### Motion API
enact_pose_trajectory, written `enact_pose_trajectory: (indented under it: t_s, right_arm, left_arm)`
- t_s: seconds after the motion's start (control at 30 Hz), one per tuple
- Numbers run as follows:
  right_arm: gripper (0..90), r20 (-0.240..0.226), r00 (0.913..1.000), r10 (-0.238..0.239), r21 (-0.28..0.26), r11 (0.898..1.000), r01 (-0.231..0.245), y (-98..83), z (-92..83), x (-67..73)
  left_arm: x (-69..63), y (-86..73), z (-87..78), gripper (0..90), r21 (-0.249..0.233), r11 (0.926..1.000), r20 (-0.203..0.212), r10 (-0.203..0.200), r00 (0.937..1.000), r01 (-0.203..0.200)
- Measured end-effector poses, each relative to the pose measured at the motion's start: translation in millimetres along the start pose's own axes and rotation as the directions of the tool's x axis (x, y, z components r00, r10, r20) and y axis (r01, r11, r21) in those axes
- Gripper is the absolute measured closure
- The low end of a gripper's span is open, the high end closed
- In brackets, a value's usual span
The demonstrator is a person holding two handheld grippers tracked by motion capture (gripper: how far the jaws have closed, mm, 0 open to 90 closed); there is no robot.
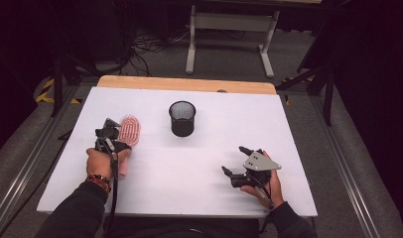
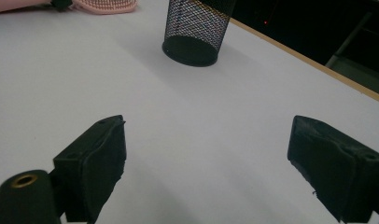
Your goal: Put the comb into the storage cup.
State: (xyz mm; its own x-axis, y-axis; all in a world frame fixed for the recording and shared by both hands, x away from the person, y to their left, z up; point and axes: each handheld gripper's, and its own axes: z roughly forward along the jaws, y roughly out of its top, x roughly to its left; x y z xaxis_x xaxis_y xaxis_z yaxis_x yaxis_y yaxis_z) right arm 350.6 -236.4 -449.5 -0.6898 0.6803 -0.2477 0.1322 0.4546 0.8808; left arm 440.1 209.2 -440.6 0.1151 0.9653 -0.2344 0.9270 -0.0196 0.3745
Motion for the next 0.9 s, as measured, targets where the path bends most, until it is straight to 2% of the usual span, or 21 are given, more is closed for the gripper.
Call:
enact_pose_trajectory:
  t_s: [0.03,0.1,0.13,0.27,0.33,0.37,0.4,0.43,0.47,0.5,0.53,0.57,0.6,0.63,0.67,0.7,0.73,0.77,0.8,0.83,0.9]
  right_arm:
    - [12.8,-0.002,1.0,0.003,0.001,1.0,-0.003,0.0,0.4,0.2]
    - [12.8,-0.005,1.0,0.001,0.004,1.0,-0.001,-0.2,0.6,0.3]
    - [13.0,-0.005,1.0,-0.003,0.009,1.0,0.003,-0.4,1.1,0.9]
    - [13.0,-0.01,0.9999,-0.01,0.014,1.0,0.011,-0.3,1.4,1.8]
    - [13.0,-0.013,0.9998,-0.013,0.013,1.0,0.014,-0.1,1.1,2.3]
    - [13.0,-0.014,0.9998,-0.015,0.013,1.0,0.015,-0.2,1.0,2.3]
    - [13.0,-0.013,0.9998,-0.015,0.012,1.0,0.015,-0.3,0.9,2.2]
    - [12.9,-0.013,0.9998,-0.015,0.013,1.0,0.015,-0.4,0.9,2.0]
    - [12.8,-0.012,0.9998,-0.014,0.011,1.0,0.014,-0.5,0.9,1.7]
    - [12.7,-0.012,0.9998,-0.013,0.01,1.0,0.013,-0.6,0.9,1.5]
    - [12.7,-0.012,0.9998,-0.013,0.01,1.0,0.013,-0.6,0.9,1.5]
    - [12.5,-0.011,0.9999,-0.013,0.01,1.0,0.013,-0.7,0.9,1.4]
    - [12.3,-0.01,0.9998,-0.016,0.009,1.0,0.016,-0.7,0.9,1.4]
    - [12.0,-0.01,0.9998,-0.018,0.004,1.0,0.018,-0.9,0.4,1.2]
    - [11.7,-0.008,0.9998,-0.018,0.001,1.0,0.018,-1.0,0.2,0.9]
    - [11.3,0.001,0.9998,-0.02,-0.002,1.0,0.02,-1.1,0.0,0.7]
    - [11.3,0.001,0.9998,-0.02,-0.002,1.0,0.02,-1.1,0.0,0.7]
    - [10.8,0.011,0.9999,-0.013,-0.024,1.0,0.013,-1.5,-1.3,-0.4]
    - [10.6,0.006,0.9999,-0.01,-0.034,0.999,0.01,-1.6,-2.1,-1.3]
    - [10.6,0.006,0.9999,-0.01,-0.034,0.999,0.01,-1.6,-2.1,-1.3]
    - [10.6,0.019,0.9998,-0.007,-0.044,0.999,0.008,-2.0,-2.8,-2.7]
  left_arm:
    - [2.3,1.2,-0.1,66.8,0.004,0.9999,0.008,0.013,0.9999,-0.013]
    - [3.2,1.4,0.1,69.8,-0.002,1.0,0.009,0.008,0.9999,-0.008]
    - [3.9,2.2,0.3,70.0,-0.006,0.9998,0.009,0.018,0.9998,-0.018]
    - [0.4,1.4,-0.2,70.3,-0.017,0.9986,-0.013,0.05,0.9987,-0.05]
    - [0.5,0.7,-0.2,70.5,-0.033,0.9963,-0.022,0.079,0.9967,-0.079]
    - [-0.8,-0.7,-2.8,70.6,-0.066,0.9899,-0.063,0.121,0.9906,-0.126]
    - [0.4,-1.6,-5.0,70.6,-0.082,0.986,-0.057,0.141,0.9884,-0.145]
    - [0.4,-1.6,-5.0,70.6,-0.082,0.986,-0.057,0.141,0.9884,-0.145]
    - [2.6,-3.7,-10.4,70.6,-0.131,0.9772,-0.066,0.159,0.985,-0.167]
    - [3.5,-5.2,-13.6,70.6,-0.16,0.9706,-0.057,0.173,0.9832,-0.18]
    - [3.5,-5.2,-13.6,70.6,-0.16,0.9706,-0.057,0.173,0.9832,-0.18]
    - [3.7,-7.1,-17.8,70.6,-0.202,0.9569,-0.075,0.197,0.9774,-0.209]
    - [3.8,-8.1,-20.3,70.6,-0.222,0.9486,-0.084,0.212,0.9736,-0.226]
    - [6.2,-11.2,-26.9,70.6,-0.283,0.9278,-0.065,0.234,0.97,-0.243]
    - [6.2,-11.2,-26.9,70.6,-0.283,0.9278,-0.065,0.234,0.97,-0.243]
    - [6.1,-12.7,-30.0,70.7,-0.308,0.9146,-0.083,0.249,0.9649,-0.263]
    - [6.2,-14.5,-33.7,70.7,-0.341,0.8978,-0.08,0.268,0.9603,-0.278]
    - [3.0,-17.8,-41.5,70.7,-0.401,0.8568,-0.102,0.31,0.9452,-0.324]
    - [1.7,-20.1,-44.8,70.7,-0.439,0.8283,-0.11,0.335,0.9358,-0.348]
    - [1.7,-20.1,-44.8,70.7,-0.439,0.8283,-0.11,0.335,0.9358,-0.348]
    - [0.8,-25.4,-50.2,70.7,-0.511,0.7776,-0.104,0.367,0.9245,-0.366]
